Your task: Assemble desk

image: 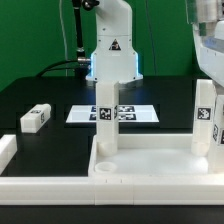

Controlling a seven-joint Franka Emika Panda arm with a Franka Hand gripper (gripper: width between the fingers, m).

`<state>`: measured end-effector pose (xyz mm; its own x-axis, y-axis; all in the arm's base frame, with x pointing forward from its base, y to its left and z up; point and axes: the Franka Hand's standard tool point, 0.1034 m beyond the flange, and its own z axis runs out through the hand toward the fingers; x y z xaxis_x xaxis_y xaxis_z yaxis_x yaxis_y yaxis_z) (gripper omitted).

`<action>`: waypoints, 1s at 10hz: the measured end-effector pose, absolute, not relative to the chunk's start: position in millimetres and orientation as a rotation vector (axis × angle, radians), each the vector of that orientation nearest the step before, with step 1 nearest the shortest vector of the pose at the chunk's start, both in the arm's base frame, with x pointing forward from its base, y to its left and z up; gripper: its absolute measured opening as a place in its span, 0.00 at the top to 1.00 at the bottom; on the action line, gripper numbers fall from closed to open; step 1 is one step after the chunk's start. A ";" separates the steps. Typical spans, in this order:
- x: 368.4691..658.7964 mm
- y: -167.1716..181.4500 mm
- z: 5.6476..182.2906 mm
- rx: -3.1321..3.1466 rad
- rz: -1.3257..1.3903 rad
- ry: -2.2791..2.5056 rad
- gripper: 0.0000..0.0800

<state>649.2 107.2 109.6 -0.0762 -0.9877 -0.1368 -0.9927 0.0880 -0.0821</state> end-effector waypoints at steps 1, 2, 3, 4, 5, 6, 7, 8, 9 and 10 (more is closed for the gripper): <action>649.1 107.1 109.3 -2.077 0.043 2.142 0.63; 648.8 105.8 110.2 -2.265 0.027 1.947 0.38; 649.4 107.0 110.6 -2.538 0.004 1.602 0.24; 649.6 109.0 108.5 -2.630 -0.014 1.433 0.24; 649.8 107.9 108.6 -2.669 -0.022 1.364 0.20; 649.8 107.2 108.5 -2.712 -0.030 1.284 0.20; 649.8 106.8 108.5 -2.745 -0.036 1.218 0.19; 649.8 106.1 108.4 -2.799 -0.046 1.099 0.19; 649.7 103.0 107.7 -2.934 -0.074 0.755 0.19; 650.2 105.4 106.4 -3.000 -0.098 0.453 0.19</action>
Offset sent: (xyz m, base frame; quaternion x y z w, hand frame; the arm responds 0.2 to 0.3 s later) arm -0.0093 0.0362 -0.0141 0.0358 -0.1058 -0.4011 0.9092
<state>650.2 105.4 106.4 0.9534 -0.2978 0.0479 -0.2910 -0.9499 -0.1138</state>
